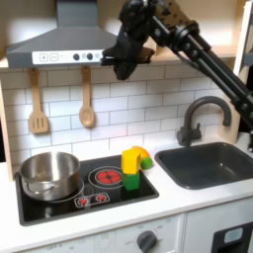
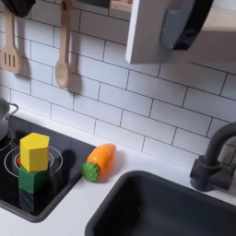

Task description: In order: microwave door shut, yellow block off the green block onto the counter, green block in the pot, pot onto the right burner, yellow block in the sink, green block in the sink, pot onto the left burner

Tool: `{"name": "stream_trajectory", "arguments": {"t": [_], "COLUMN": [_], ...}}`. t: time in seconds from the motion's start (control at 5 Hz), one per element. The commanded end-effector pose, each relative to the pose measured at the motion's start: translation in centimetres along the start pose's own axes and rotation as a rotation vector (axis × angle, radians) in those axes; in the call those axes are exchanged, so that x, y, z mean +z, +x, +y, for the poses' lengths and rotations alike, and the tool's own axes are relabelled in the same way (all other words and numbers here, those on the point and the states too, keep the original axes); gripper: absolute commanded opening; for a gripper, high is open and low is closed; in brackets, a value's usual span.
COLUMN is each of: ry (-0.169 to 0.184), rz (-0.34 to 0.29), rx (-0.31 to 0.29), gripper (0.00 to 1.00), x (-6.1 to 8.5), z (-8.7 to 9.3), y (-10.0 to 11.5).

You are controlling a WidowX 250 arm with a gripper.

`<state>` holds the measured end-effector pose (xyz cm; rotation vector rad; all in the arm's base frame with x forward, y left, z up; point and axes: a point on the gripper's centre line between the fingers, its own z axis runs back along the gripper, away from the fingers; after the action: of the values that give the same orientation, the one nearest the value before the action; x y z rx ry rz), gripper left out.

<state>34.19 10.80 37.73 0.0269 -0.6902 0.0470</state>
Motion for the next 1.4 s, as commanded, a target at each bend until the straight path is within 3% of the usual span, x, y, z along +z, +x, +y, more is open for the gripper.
{"name": "stream_trajectory", "arguments": {"t": [0.0, 0.2, 0.4, 0.8, 1.2], "ry": [-0.023, -0.062, -0.072, -0.111, -0.143], "rz": [0.131, 0.224, 0.301, 0.373, 0.406], "rx": [0.014, 0.009, 0.049, 0.038, -0.035], "gripper": [0.00, 0.00, 1.00, 1.00, 1.00], "x": [1.6, 1.9, 2.7, 4.5, 5.7], "z": [-1.2, -2.1, -2.5, -4.4, -5.5], "y": [-4.6, -6.2, -8.2, -11.4, -13.5]}}
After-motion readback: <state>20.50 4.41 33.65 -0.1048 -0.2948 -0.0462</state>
